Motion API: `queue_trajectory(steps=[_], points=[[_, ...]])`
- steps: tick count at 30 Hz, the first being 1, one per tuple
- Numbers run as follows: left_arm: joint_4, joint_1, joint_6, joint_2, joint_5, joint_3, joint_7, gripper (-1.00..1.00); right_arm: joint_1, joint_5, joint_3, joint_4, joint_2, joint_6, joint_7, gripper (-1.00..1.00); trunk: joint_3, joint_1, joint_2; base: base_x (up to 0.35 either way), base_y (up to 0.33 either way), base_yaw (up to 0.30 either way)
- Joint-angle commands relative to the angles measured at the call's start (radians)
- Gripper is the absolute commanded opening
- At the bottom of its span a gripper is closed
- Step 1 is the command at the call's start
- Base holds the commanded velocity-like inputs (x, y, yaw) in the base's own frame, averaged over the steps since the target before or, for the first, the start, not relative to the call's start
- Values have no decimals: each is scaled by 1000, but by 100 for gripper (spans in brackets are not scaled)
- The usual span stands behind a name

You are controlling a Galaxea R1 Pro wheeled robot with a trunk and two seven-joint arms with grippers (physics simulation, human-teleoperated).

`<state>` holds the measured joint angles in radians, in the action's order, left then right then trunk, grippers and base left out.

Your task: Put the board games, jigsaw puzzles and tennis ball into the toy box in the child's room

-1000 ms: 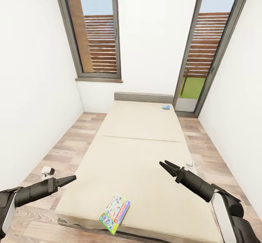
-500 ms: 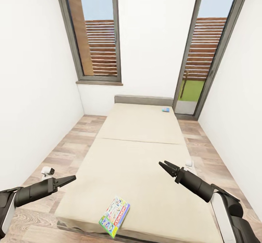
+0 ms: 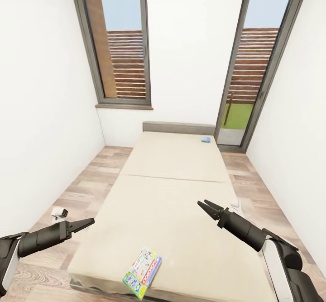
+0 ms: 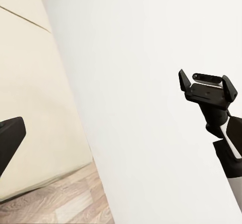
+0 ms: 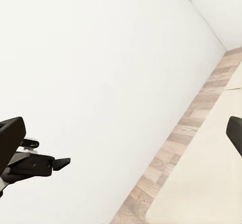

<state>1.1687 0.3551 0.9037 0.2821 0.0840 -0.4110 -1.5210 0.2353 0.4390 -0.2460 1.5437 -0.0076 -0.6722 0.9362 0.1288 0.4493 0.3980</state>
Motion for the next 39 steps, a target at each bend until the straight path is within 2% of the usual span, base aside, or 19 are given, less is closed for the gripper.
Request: queue_trajectory(steps=[1, 39], points=[[0, 1, 11, 0, -1, 0, -4, 100, 1, 4, -1, 0, 0, -7, 1, 100, 0, 1, 2, 0, 0, 0], [-3, 1, 10, -1, -1, 0, -2, 100, 1, 4, -1, -2, 0, -7, 0, 100, -62, 1, 2, 0, 0, 0]])
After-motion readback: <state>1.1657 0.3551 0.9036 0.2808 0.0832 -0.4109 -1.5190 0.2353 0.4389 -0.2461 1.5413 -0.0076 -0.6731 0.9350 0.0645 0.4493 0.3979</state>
